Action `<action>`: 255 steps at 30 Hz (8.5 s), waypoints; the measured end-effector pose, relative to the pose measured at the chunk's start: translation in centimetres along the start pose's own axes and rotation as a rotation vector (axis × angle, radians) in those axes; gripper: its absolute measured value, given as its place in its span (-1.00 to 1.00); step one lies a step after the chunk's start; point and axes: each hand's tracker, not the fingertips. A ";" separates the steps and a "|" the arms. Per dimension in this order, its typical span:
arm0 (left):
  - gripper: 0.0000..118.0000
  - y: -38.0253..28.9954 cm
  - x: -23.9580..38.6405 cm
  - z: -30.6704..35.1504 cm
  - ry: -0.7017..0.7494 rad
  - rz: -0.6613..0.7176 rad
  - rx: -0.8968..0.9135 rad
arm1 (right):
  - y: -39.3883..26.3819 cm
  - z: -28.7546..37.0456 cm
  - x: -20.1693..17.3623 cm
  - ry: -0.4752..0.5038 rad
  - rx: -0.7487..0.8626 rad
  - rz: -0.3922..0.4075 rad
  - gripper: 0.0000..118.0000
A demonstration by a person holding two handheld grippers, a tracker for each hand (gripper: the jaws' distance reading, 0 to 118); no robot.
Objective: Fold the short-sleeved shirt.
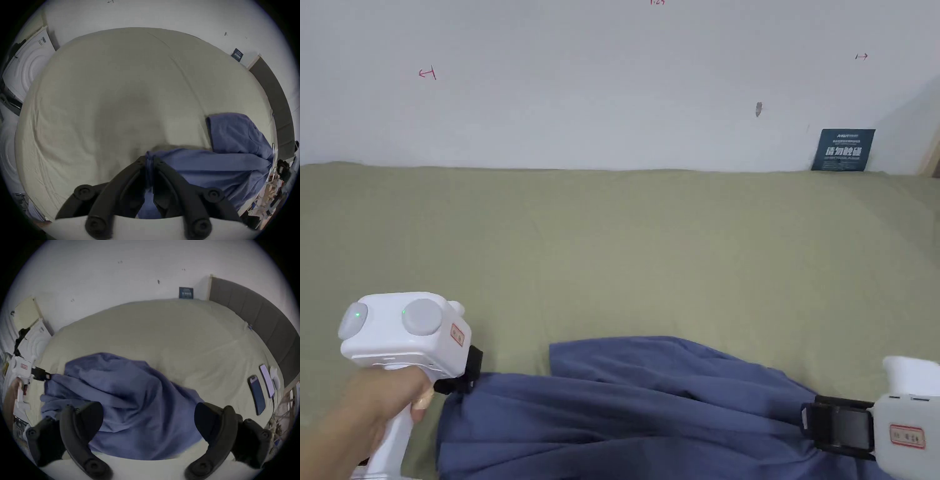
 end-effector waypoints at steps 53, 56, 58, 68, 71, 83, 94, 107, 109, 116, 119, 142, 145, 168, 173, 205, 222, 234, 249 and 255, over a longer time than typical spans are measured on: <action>-0.86 16.6 -0.7 28.3 0.023 0.011 0.778 | 32.2 5.9 -6.9 -0.008 0.548 0.185 -0.98; -0.86 17.1 -0.5 28.1 0.021 0.007 0.790 | 32.9 4.8 -6.9 -0.015 0.547 0.166 -0.98; -0.86 17.2 -0.3 27.6 0.033 -0.020 0.786 | 32.7 3.8 -7.0 -0.021 0.520 0.156 -0.98; -0.86 11.0 -1.8 19.8 0.005 -0.027 0.621 | 25.5 -0.6 -5.1 0.012 0.394 0.160 -0.98; -0.86 7.1 -2.5 17.5 -0.010 0.004 0.543 | 22.5 -1.2 -4.4 0.003 0.352 0.189 -0.98; -0.86 -9.9 -4.8 12.3 -0.082 0.076 0.321 | 8.5 -0.6 -0.4 0.037 0.131 0.158 -0.98; -0.86 -20.9 -7.2 7.5 -0.113 0.252 0.151 | -2.7 -2.8 2.9 0.000 -0.061 0.072 -0.98; 0.82 -20.8 -3.7 14.6 -0.127 0.182 0.469 | -3.0 4.7 -0.5 0.013 0.161 0.165 0.75; 0.79 -20.2 -2.0 16.1 -0.096 0.112 0.561 | -2.7 5.9 -1.6 0.022 0.181 0.164 0.75; -1.00 -20.7 1.8 14.9 0.000 -0.075 0.512 | -3.6 6.6 -2.9 0.003 0.145 0.152 -1.00; -1.00 -21.6 2.4 14.9 -0.003 -0.083 0.477 | -4.3 6.3 -2.6 0.062 0.108 0.095 -1.00; -0.84 -23.1 -4.7 5.3 -0.007 0.112 0.157 | -3.7 3.3 -4.1 0.082 0.018 0.190 -1.00; -0.93 -22.6 -4.8 5.4 -0.016 0.093 0.187 | -2.3 2.3 -4.3 0.067 0.008 0.245 -1.00; -0.93 -21.4 -2.7 6.4 -0.009 0.077 0.170 | 22.7 -25.1 -10.9 0.049 -0.373 0.662 0.78; -0.93 -21.5 -2.8 6.2 -0.010 0.085 0.168 | 22.9 -24.6 -10.9 0.113 -0.420 0.580 -0.01; -0.93 10.4 -2.1 21.7 0.012 -0.131 0.482 | 36.6 1.9 -5.4 -0.151 0.264 0.173 -0.99; -0.93 28.3 2.9 30.4 0.146 -0.136 0.770 | 51.1 13.0 -7.3 -0.224 0.754 0.102 -0.99; -0.93 23.8 2.9 28.4 0.075 -0.095 0.782 | 44.0 9.7 -9.2 -0.169 0.564 0.233 -0.99; -0.93 6.0 -2.8 23.6 -0.022 -0.014 0.599 | 31.7 9.2 -5.4 -0.143 0.342 0.213 -0.99; -0.93 -2.0 -3.5 23.2 -0.071 0.031 0.540 | 22.5 10.7 -2.8 -0.135 0.298 0.184 -0.99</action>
